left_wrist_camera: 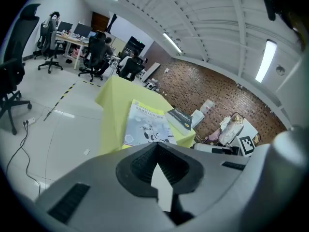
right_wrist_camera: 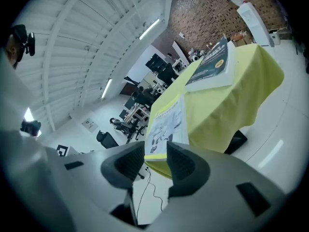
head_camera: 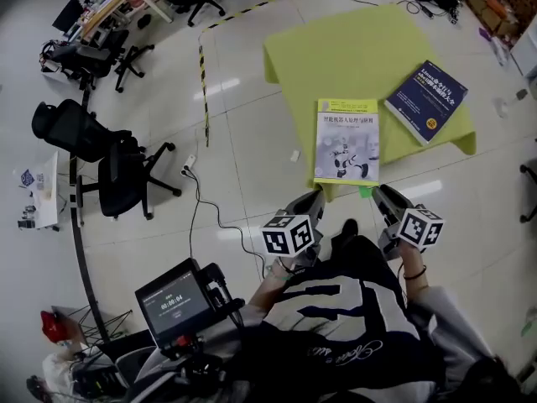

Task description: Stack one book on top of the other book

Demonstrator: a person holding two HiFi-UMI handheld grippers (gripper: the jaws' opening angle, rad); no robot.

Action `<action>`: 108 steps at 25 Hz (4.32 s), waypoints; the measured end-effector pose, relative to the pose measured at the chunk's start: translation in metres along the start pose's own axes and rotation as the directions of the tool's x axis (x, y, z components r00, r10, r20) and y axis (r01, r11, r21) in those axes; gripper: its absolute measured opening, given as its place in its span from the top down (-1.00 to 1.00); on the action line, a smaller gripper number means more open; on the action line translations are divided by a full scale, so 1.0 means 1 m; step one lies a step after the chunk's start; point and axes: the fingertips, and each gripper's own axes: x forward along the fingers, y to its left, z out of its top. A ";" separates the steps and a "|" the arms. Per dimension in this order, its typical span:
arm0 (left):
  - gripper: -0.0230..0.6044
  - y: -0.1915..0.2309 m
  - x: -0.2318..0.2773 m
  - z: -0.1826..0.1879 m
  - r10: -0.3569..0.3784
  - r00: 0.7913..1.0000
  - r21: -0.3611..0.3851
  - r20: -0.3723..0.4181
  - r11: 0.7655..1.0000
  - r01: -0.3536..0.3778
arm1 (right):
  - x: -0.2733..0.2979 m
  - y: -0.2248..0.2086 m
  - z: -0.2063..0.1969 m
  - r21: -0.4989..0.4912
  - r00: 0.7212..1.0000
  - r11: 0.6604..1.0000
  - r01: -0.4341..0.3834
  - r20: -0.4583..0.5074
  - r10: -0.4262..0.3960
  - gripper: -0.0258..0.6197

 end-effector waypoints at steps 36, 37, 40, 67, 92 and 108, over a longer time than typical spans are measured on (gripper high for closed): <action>0.33 0.033 0.075 -0.030 -0.058 0.976 -0.224 -0.208 0.975 0.010 | 0.005 -0.078 -0.028 0.257 0.958 0.957 -0.131 -0.215 0.189 0.68; 0.33 0.030 0.078 -0.036 -0.085 0.970 -0.233 -0.229 0.972 0.030 | 0.000 -0.082 -0.030 0.243 0.956 0.962 -0.127 -0.227 0.184 0.68; 0.33 0.020 0.090 -0.053 -0.154 0.948 -0.261 -0.278 0.962 0.079 | -0.014 -0.086 -0.032 0.226 0.954 0.966 -0.123 -0.240 0.178 0.68; 0.45 -0.066 0.079 0.014 -0.199 0.966 0.061 -0.166 0.975 0.212 | -0.063 -0.013 0.001 -0.009 0.985 0.991 -0.133 -0.113 0.131 0.63; 0.45 -0.166 0.334 0.117 -0.329 0.842 0.308 -0.428 0.823 0.478 | -0.044 -0.160 0.187 0.103 0.957 0.972 0.210 0.183 -0.226 0.63; 0.29 -0.137 0.355 0.108 -0.092 0.882 0.437 -0.462 0.842 0.316 | -0.034 -0.191 0.170 0.330 0.942 0.924 0.194 0.201 -0.269 0.64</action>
